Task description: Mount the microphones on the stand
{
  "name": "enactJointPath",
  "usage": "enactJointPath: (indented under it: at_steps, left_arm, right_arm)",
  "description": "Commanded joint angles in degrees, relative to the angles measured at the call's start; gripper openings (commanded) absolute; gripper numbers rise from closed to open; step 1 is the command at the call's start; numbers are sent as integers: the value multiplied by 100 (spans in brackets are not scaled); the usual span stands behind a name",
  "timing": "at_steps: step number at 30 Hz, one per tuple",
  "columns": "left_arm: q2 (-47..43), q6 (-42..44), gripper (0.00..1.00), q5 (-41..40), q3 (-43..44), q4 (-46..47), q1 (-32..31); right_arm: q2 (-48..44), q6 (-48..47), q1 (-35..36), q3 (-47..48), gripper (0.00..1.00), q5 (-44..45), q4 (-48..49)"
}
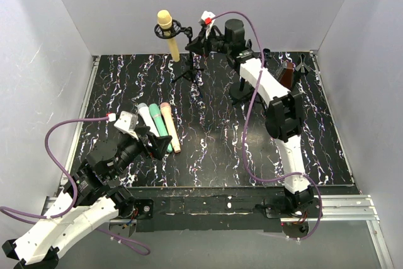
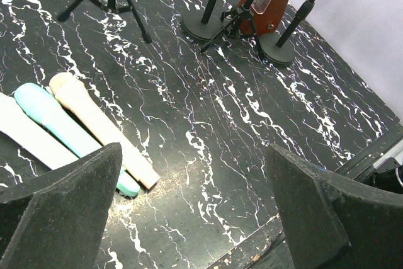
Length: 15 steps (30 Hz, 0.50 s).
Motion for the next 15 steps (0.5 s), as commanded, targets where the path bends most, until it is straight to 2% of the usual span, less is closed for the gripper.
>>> enactJointPath:
  at_steps: [1,6,9,12,15]
  left_arm:
    - [-29,148,98,-242,193,-96,12]
    - [-107,113,98,-251,149,-175,4]
    - [-195,34,98,-233,123,-237,4]
    - [-301,-10,98,-242,62,-246,4]
    - [-371,-63,98,-242,35,-263,4]
  right_arm:
    - [203,-58,193,408,1,514,872]
    - [432,29,185,347,1,717,1039]
    - [310,73,185,-56,1,673,1206]
    - [152,109,193,-443,12,612,1312]
    - [2,82,185,-760,18,515,1356]
